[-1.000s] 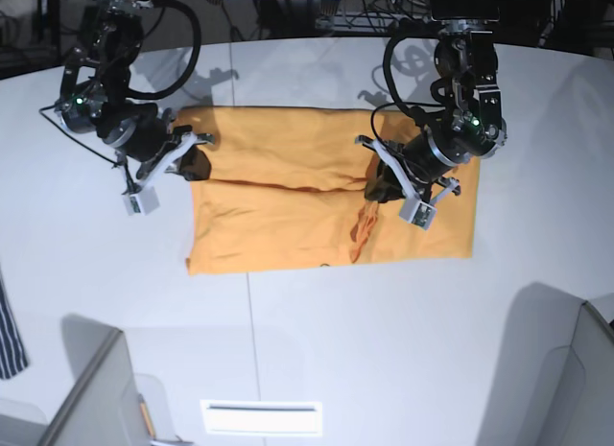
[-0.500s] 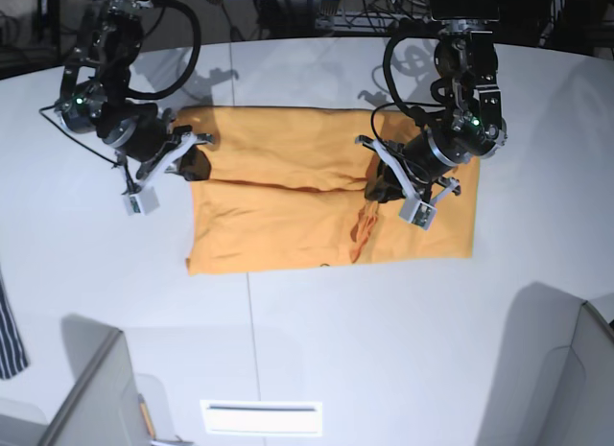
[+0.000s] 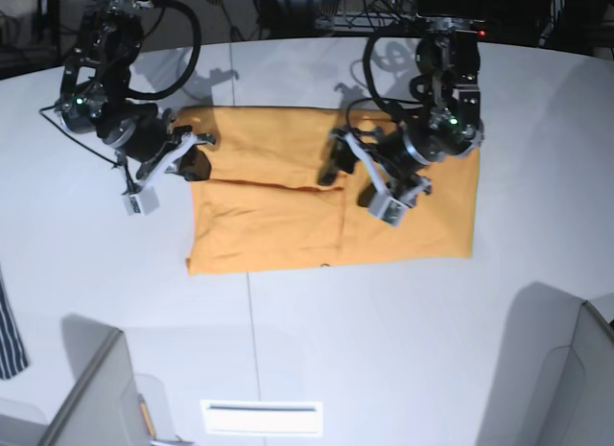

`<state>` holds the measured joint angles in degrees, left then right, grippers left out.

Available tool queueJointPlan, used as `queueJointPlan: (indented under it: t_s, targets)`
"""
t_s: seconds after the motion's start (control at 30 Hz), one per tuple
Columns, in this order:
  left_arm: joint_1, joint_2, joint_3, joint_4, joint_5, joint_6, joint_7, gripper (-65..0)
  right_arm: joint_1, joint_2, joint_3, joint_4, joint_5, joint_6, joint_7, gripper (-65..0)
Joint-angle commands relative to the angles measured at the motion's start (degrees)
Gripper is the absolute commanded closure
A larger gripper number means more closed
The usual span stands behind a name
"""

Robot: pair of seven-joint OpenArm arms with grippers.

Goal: Fold the T-shirt properly
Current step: 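Lower the folded end onto the shirt and release the left gripper, then grasp the other strip end with the right gripper and lift it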

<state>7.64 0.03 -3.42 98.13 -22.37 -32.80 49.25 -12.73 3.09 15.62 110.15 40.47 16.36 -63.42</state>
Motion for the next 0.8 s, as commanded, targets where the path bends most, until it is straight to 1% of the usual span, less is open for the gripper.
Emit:
queueJointPlan:
  t_s: [0.0, 0.07, 0.13, 0.17, 0.23, 0.27, 0.3, 0.33, 0.4, 0.43, 0.5, 0.53, 0.57, 0.63, 0.67, 0.7, 0.73, 0.77]
  targets:
    - [-0.74, 0.1, 1.53, 0.82, -0.88, -0.21, -1.21, -47.9, 0.64, 0.29, 0.08, 0.84, 1.07, 0.21, 0.96, 0.0]
    - [-0.74, 0.27, 4.52, 0.82, -0.88, -0.21, -1.21, -48.9, 0.64, 0.29, 0.08, 0.84, 1.07, 0.21, 1.04, 0.0]
    - [-0.74, 0.27, 5.84, 1.26, -0.88, -0.21, -1.21, -48.7, 0.73, 0.29, 0.34, 0.84, 0.98, 0.21, 1.13, 0.0]
    - [-0.74, 0.27, 5.84, 1.43, -0.88, -0.21, -1.21, -48.5, 0.82, 0.29, 0.43, 0.84, 0.89, 0.21, 1.22, 0.0]
    - [-0.56, 0.01, 3.29, 1.43, -0.88, -0.21, -1.21, -47.1, 1.52, 0.38, 0.52, 0.84, 0.89, 0.21, 1.04, 0.0]
    - [-0.3, 0.01, 1.35, 1.43, -0.88, -0.21, -1.21, -43.8, 1.61, 0.47, 0.52, 0.75, 0.89, 0.12, 0.96, 0.0]
    - [-0.12, 0.01, -1.19, 1.52, -0.88, -0.21, -1.21, -37.7, 1.96, 0.47, 0.52, 0.49, 0.98, 0.04, 1.04, 0.0]
    - [-0.03, 0.01, -3.83, 1.96, -0.88, -0.21, -1.21, -28.6, 2.93, 0.47, 0.52, -0.13, 1.07, 0.04, 0.87, 0.0]
    - [1.28, -0.08, -9.9, 3.63, -0.88, -0.21, -1.21, -6.1, 4.6, 0.38, 0.52, -2.59, 1.16, 0.04, 0.78, 0.0]
    - [1.81, -0.08, -12.89, 4.86, -0.88, -0.21, -1.21, 0.0, 5.74, 0.38, 0.52, -4.61, 1.16, 0.04, 0.78, 0.0]
    - [2.51, -0.25, -18.43, 6.88, -0.88, -0.3, -1.21, 0.0, 8.12, 0.29, 0.52, -9.36, 1.25, 0.04, 0.52, 0.0]
    - [2.87, -0.43, -20.97, 7.59, -0.88, -0.39, -1.21, 0.0, 9.43, 0.29, 0.6, -11.82, 1.25, 0.04, -0.01, -2.9]
    - [3.57, -0.96, -23.52, 8.2, -0.88, -0.48, -1.21, 0.0, 10.84, 0.29, 0.6, -14.63, 1.51, 0.12, -0.63, -12.5]
    - [4.71, -2.8, -28.18, 8.64, -0.88, -0.48, -1.3, 0.0, 12.95, 0.29, 1.83, -19.91, 4.67, 0.12, -1.24, -30.6]
    - [5.24, -3.86, -30.03, 8.47, -0.88, -0.48, -1.3, 0.0, 13.39, 0.29, 2.89, -21.66, 6.87, 0.12, -0.98, -36.5]
    - [5.94, -5.35, -31.88, 8.29, -0.88, -0.48, -1.39, 0.0, 13.57, 0.56, 4.03, -23.16, 9.51, 0.12, -0.8, -40.2]
    - [6.73, -6.85, -33.9, 8.2, -0.88, -0.48, -1.56, 0.0, 14.09, 0.82, 4.91, -24.21, 11.44, 0.12, -0.63, -41.1]
    - [7.61, -8.25, -35.92, 8.2, -0.88, -0.48, -1.65, 0.0, 14.97, 1.43, 5.35, -25.01, 12.5, 0.12, -0.36, -40.2]
